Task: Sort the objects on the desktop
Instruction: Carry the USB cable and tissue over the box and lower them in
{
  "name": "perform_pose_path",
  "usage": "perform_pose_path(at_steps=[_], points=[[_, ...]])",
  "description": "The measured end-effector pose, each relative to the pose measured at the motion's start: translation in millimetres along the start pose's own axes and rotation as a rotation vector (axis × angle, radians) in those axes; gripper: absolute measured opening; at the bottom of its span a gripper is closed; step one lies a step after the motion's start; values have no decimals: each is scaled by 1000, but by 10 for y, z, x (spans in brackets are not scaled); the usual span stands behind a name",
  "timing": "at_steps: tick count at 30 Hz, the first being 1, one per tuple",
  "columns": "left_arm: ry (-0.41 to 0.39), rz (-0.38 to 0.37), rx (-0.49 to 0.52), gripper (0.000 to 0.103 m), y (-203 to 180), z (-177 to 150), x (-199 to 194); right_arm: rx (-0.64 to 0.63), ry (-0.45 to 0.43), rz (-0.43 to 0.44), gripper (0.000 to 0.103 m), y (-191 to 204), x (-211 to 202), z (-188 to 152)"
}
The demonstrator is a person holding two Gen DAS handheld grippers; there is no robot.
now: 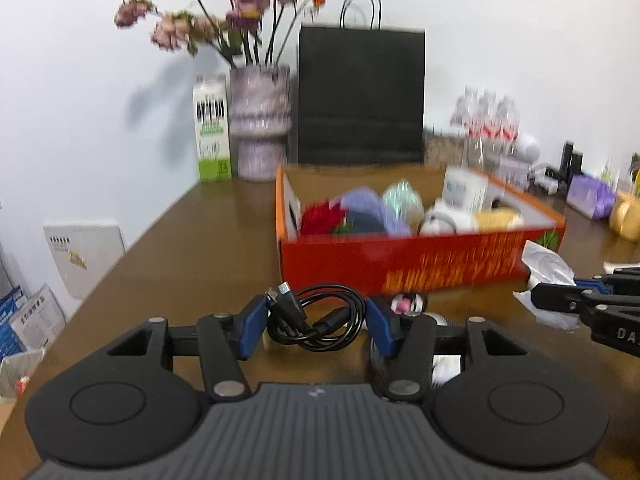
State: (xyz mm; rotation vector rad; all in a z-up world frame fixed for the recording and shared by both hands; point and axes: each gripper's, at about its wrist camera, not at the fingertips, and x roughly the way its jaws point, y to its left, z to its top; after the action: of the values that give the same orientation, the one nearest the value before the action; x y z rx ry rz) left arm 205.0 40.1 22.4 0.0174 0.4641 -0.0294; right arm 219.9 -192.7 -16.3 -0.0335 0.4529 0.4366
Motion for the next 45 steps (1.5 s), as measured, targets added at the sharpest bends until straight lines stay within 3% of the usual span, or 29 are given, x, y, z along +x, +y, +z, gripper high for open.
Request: perform_pose_path(at_steps=[12, 18, 24, 34, 45], points=[[-119, -38, -7, 55, -245, 538, 175, -7, -157, -44, 10, -53, 180, 659], [-158, 7, -22, 55, -336, 754, 402, 31, -167, -35, 10, -67, 481, 903], [-144, 62, -35, 55, -361, 958, 787, 27, -161, -59, 10, -95, 832, 1065], [-81, 121, -28, 55, -288, 774, 1308, 40, -85, -58, 10, -279, 1389, 949], [-71, 127, 7, 55, -324, 661, 1347, 29, -63, -69, 11, -274, 1395, 860]])
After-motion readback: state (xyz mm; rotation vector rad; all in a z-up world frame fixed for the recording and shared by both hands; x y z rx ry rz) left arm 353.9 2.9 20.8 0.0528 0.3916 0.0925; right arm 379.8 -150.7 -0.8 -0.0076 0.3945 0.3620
